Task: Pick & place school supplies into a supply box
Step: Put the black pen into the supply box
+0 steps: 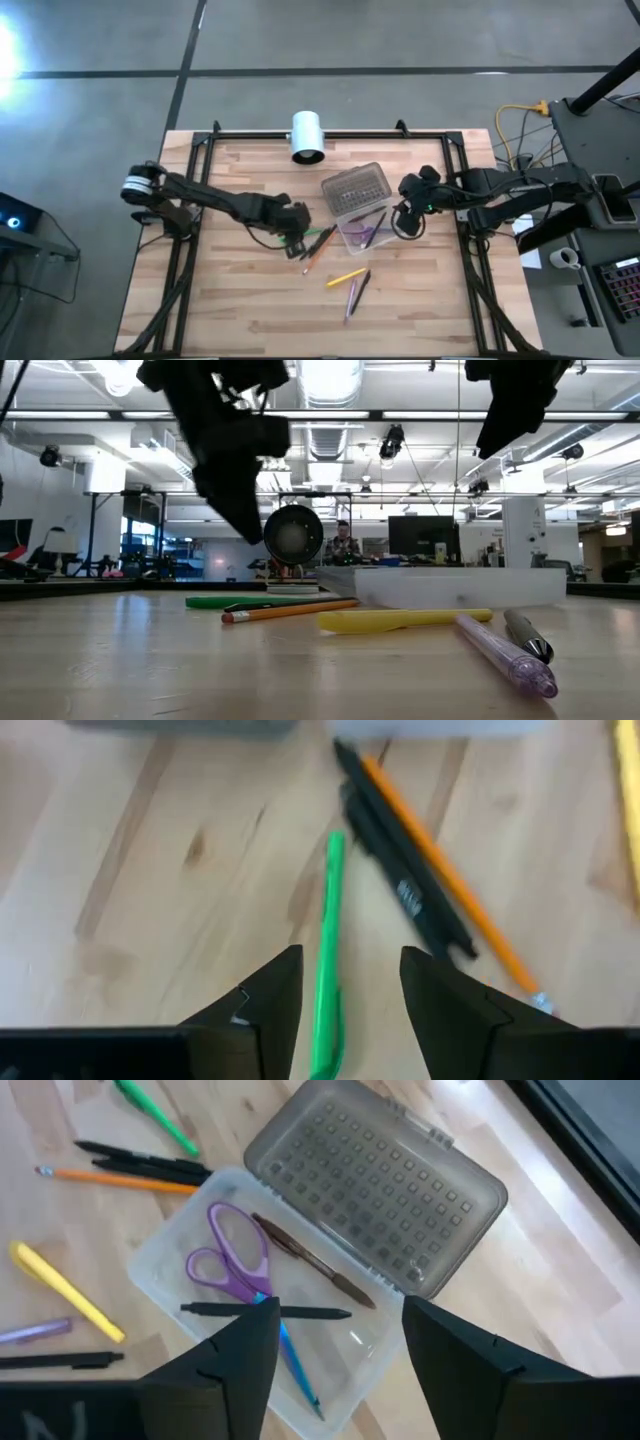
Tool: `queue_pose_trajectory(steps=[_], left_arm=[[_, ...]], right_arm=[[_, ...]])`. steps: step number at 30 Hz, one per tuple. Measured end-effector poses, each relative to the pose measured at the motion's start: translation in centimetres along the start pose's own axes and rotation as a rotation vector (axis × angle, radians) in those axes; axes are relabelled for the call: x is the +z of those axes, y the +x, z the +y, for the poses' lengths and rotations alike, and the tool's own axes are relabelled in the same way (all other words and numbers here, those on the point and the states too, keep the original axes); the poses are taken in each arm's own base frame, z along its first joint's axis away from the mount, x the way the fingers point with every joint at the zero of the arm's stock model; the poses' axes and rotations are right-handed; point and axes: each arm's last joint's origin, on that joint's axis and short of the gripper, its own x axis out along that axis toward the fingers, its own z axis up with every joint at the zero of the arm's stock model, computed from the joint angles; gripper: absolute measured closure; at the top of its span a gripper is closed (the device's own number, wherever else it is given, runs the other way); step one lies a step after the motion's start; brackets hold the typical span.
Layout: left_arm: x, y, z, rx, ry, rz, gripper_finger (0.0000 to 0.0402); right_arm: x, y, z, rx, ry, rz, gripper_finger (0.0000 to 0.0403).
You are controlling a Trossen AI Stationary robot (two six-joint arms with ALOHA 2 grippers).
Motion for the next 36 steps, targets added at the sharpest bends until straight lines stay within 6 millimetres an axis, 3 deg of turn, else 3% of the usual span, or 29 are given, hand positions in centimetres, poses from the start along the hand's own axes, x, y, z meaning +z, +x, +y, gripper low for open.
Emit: queue_pose_trajectory(steps=[12, 16, 19, 22, 30, 36], left_arm=[[-2.6, 1.5, 0.7, -0.012, 0.019, -0.019, 0.0247], [-2.6, 1.5, 0.6, -0.014, 0.030, -0.017, 0.0247], [-2.3, 1.2, 0.2, -0.029, 0.072, -0.044, 0.0247], [-2.0, 1.1, 0.0, -0.035, 0.085, -0.059, 0.0247], [-1.8, 1.0, 0.0, -0.038, 0.083, -0.066, 0.0247], [-1.9, 1.0, 0.0, -0.038, 0.083, -0.065, 0.0247]], right_arm=[[0.1, 1.7, 1.0, 0.003, -0.029, 0.078, 0.0182], [-0.4, 1.2, 1.7, 0.128, -0.074, 0.127, 0.0181], [-1.2, 0.7, 3.5, 0.290, -0.175, 0.169, 0.0183], [-2.3, 1.0, 5.5, 0.364, -0.388, 0.207, 0.0184], [-5.2, 4.3, 10.8, 0.463, -0.797, 0.307, 0.0184], [-5.2, 6.9, 14.2, 0.539, -0.809, 0.293, 0.0184]])
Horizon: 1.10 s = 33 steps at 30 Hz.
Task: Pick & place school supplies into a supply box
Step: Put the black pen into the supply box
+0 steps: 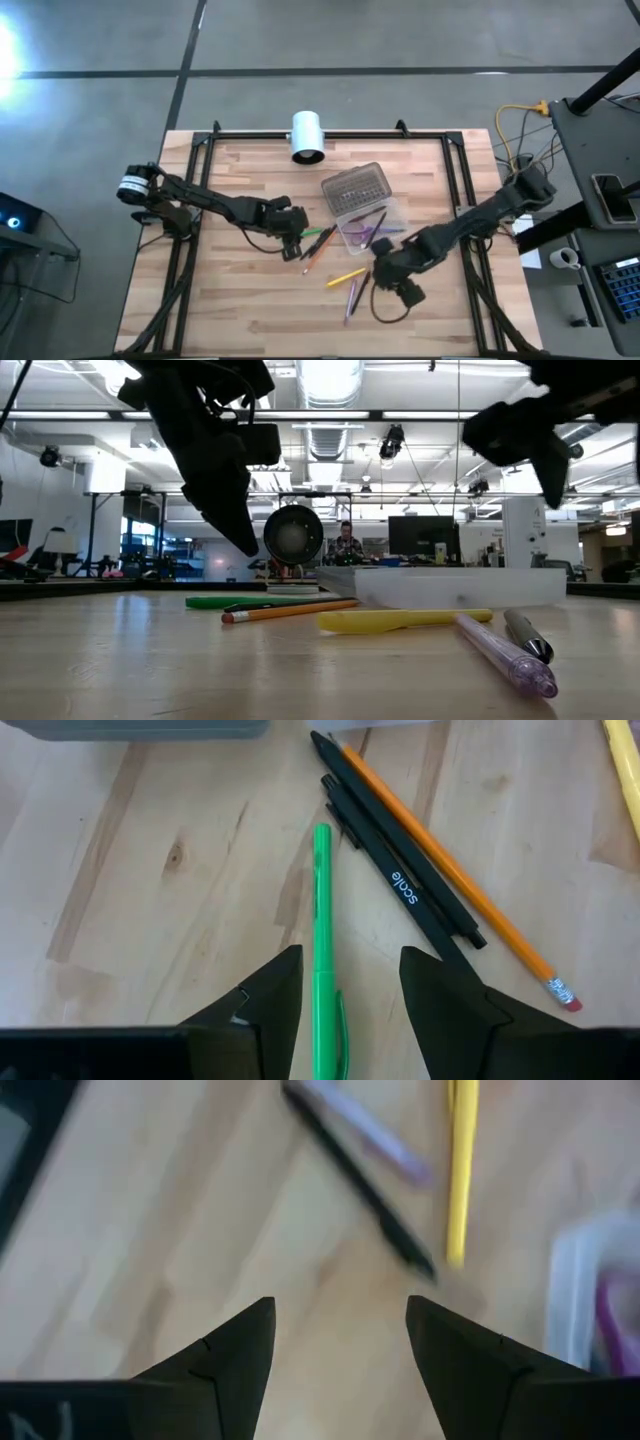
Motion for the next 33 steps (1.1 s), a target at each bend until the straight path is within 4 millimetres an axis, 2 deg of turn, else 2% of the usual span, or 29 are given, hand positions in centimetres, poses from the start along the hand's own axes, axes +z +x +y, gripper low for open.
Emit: queue_pose_trajectory(steps=[5, 12, 17, 24, 28, 33], left_arm=[[0.0, 0.0, 0.0, -0.001, -0.001, -0.004, 0.0247], [0.0, 0.0, -0.2, -0.003, 0.007, -0.005, 0.0247], [-0.1, -0.1, -0.4, -0.007, 0.015, -0.004, 0.0247], [-0.2, -0.1, -0.7, -0.012, 0.027, -0.001, 0.0247], [-0.4, -0.2, -0.9, -0.018, 0.036, 0.004, 0.0247], [-0.5, -0.2, -1.1, -0.021, 0.041, 0.006, 0.0247]], right_arm=[[2.2, 2.4, 0.0, 0.028, -0.014, -0.057, 0.0184], [3.0, 5.9, -0.1, 0.003, -0.013, 0.029, 0.0184], [4.1, 7.1, -0.3, -0.043, -0.066, 0.037, 0.0184], [3.9, 9.5, -0.5, -0.040, -0.115, 0.105, 0.0185], [3.5, 10.4, -1.1, -0.037, -0.102, 0.141, 0.0212], [3.3, 11.0, -2.2, -0.041, -0.072, 0.165, 0.0279]])
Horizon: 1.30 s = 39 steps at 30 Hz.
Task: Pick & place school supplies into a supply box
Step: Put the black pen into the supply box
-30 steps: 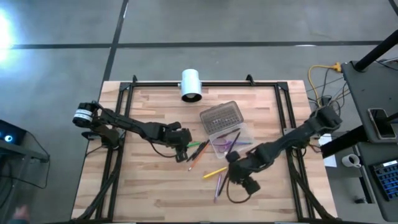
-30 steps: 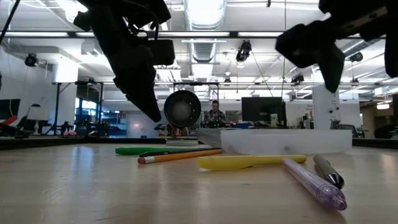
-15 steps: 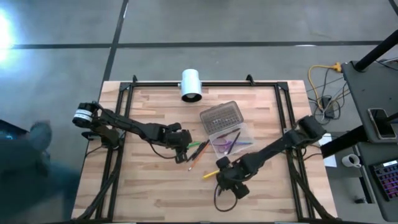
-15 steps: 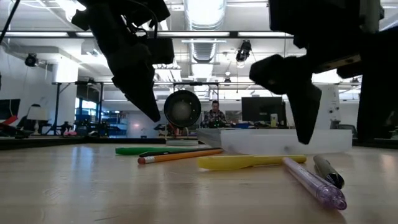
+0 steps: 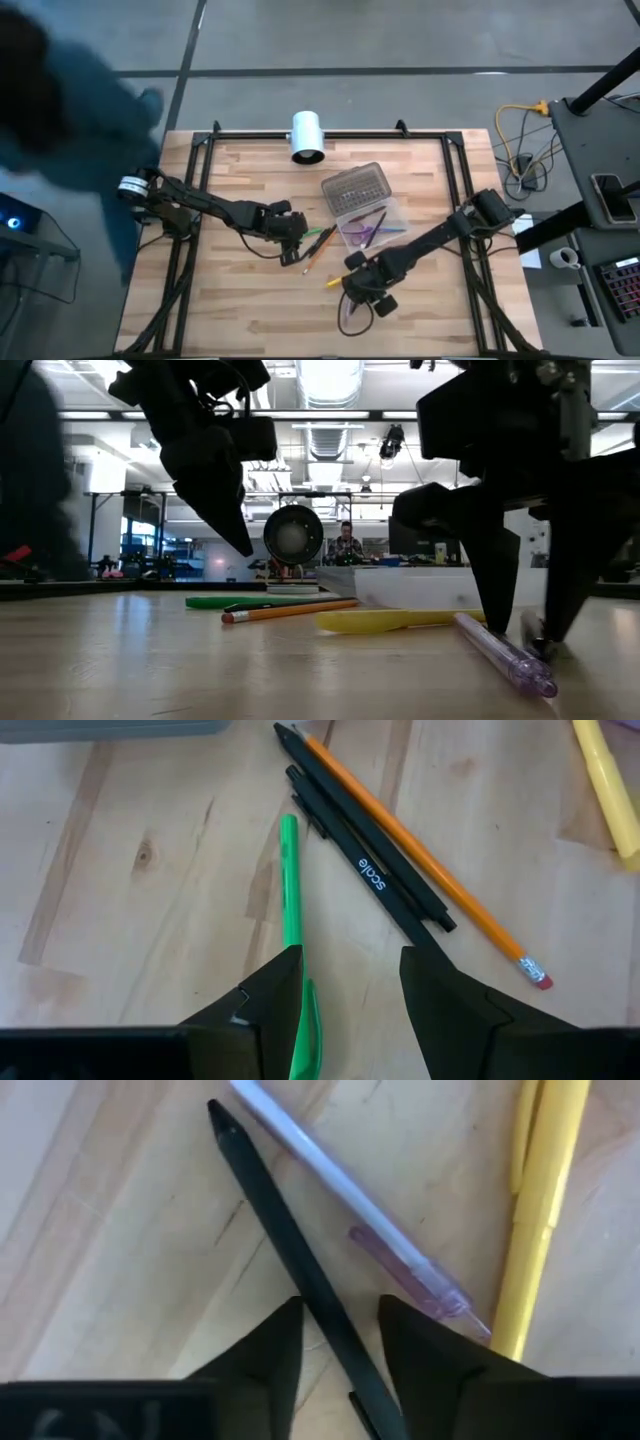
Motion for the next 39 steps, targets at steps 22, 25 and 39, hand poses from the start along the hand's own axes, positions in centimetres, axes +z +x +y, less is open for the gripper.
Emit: queue_pose_trajectory(steps=[22, 25, 39], left_arm=[[0.0, 0.0, 0.0, 0.000, 0.000, -0.002, 0.0247], [0.0, 0.0, 0.0, 0.000, 0.000, -0.002, 0.0247], [0.1, 0.0, 0.0, -0.001, -0.002, -0.010, 0.0247]], right_arm=[[0.0, -7.7, 1.8, -0.158, 0.355, -0.007, 0.0387], [-0.8, -10.6, 2.1, -0.253, 0.446, -0.015, 0.0388], [-7.2, -15.4, -5.1, -0.462, 0.450, 0.138, 0.0373]])
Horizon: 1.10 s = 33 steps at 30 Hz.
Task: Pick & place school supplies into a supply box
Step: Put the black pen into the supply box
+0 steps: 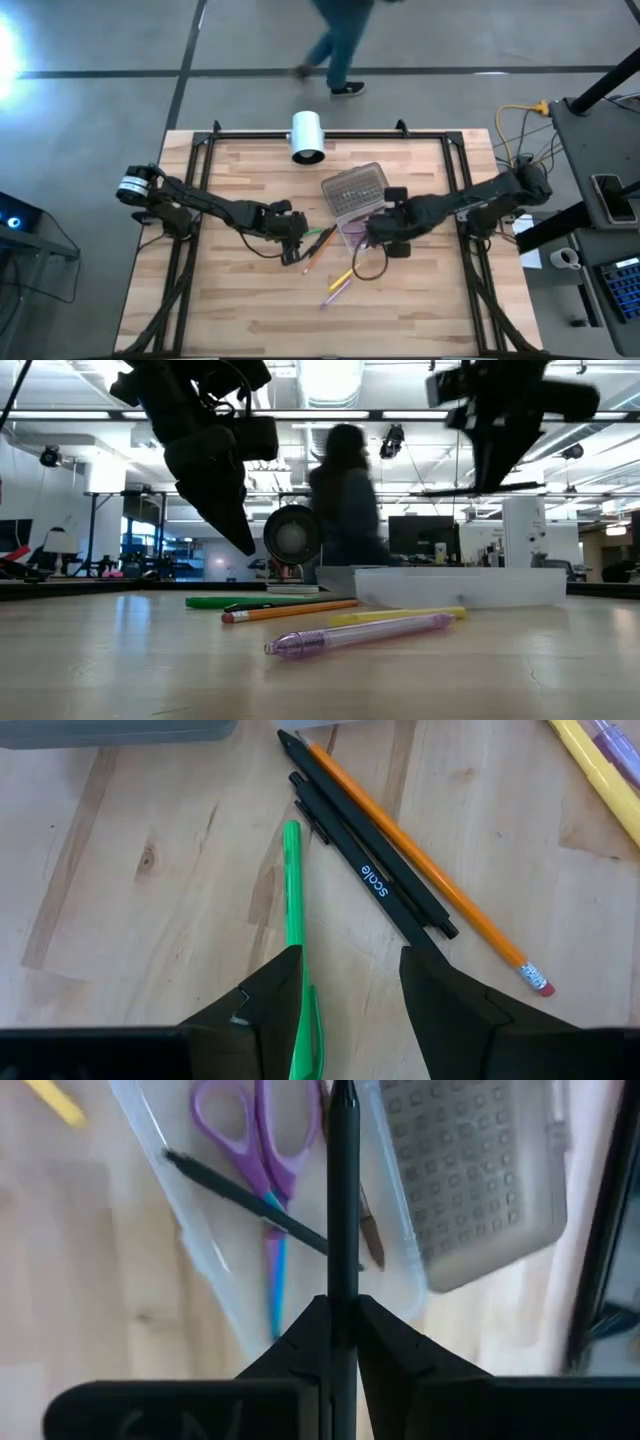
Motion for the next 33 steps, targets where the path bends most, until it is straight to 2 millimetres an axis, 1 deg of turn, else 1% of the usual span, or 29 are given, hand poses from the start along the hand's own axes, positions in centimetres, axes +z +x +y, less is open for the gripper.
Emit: queue_pose_trajectory(steps=[3, 6, 10, 15, 21, 26, 33], left_arm=[[0.0, 0.0, 0.0, 0.000, -0.004, 0.000, 0.0247], [0.0, 0.0, 0.0, 0.000, -0.018, 0.000, 0.0247], [0.0, 0.0, 0.0, 0.000, -0.056, 0.000, 0.0247], [0.0, 0.0, 0.0, 0.001, -0.100, 0.000, 0.0247], [0.0, 0.0, 0.1, 0.005, -0.114, -0.002, 0.0247], [0.1, 0.0, 0.1, 0.005, -0.130, -0.003, 0.0247], [0.1, 0.0, 0.2, 0.007, -0.134, -0.003, 0.0247]], right_arm=[[0.6, 1.2, -1.3, 0.000, -0.085, 0.028, 0.0372], [1.5, 2.8, -2.1, 0.047, -0.147, 0.026, 0.0371], [2.4, 4.6, -2.7, 0.124, -0.192, 0.016, 0.0371], [3.1, 6.9, -2.9, 0.146, -0.232, 0.005, 0.0370], [2.4, 9.3, -3.3, 0.169, -0.218, 0.016, 0.0369], [1.9, 10.4, -4.0, 0.162, -0.144, -0.004, 0.0369], [1.2, 11.4, -4.4, 0.150, -0.120, 0.022, 0.0363]])
